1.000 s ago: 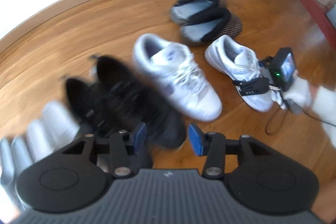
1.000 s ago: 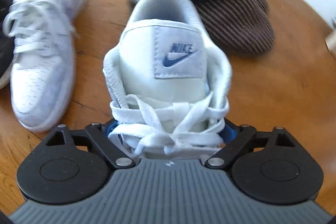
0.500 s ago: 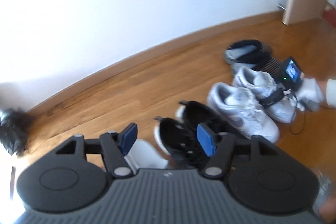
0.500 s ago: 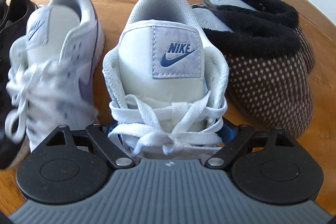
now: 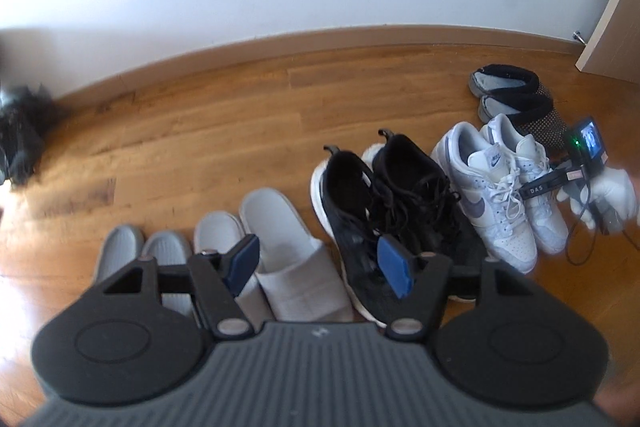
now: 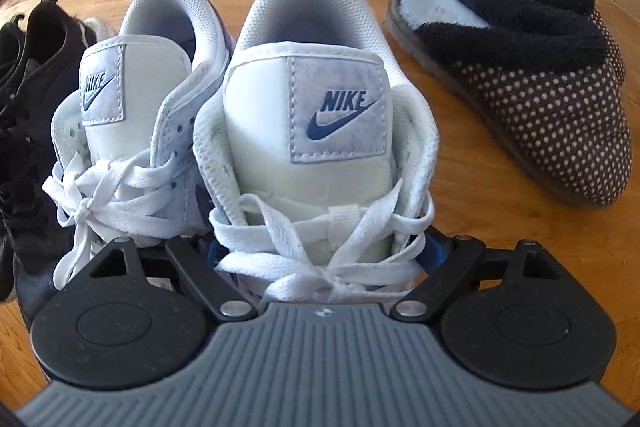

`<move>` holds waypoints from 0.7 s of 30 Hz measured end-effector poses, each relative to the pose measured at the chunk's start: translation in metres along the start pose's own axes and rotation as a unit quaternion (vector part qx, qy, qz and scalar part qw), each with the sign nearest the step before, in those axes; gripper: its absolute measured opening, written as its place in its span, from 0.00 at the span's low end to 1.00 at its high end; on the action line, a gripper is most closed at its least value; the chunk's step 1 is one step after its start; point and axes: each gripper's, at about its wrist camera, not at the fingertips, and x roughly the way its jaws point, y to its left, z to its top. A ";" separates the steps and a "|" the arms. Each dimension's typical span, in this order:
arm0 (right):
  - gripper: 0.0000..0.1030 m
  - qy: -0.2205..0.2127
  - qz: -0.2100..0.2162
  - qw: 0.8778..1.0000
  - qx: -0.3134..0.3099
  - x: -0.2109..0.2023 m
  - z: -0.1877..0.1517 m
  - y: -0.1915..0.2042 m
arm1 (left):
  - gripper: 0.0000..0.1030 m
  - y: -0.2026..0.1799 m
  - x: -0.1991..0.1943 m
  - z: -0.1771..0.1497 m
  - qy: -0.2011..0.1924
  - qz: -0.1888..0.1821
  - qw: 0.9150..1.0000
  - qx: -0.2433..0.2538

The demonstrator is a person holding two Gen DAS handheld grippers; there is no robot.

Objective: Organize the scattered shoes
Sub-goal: 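Grasp the second white Nike sneaker with the right gripper and set it beside its mate, then grasp a brown dotted slipper with the left gripper and lift it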

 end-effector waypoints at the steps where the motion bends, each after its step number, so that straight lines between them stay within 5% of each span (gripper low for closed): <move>1: 0.86 0.002 0.000 1.000 -0.003 0.000 0.001 0.003 | 0.63 0.001 -0.003 0.001 -0.001 -0.001 1.000 0.001; 10: 0.91 0.003 0.029 0.999 -0.038 0.001 0.009 0.009 | 0.67 -0.029 0.008 0.018 0.013 -0.009 1.000 0.013; 12: 1.00 -0.022 0.041 0.997 -0.054 -0.014 0.005 0.002 | 0.70 -0.037 0.013 0.021 0.017 -0.011 1.000 0.019; 15: 0.99 -0.068 0.042 0.994 -0.077 -0.046 -0.007 -0.015 | 0.70 -0.047 0.022 0.021 0.024 -0.016 0.999 0.031; 21: 0.99 -0.125 0.005 0.992 0.015 -0.105 -0.059 -0.085 | 0.71 -0.104 0.060 0.046 0.022 -0.040 0.995 0.086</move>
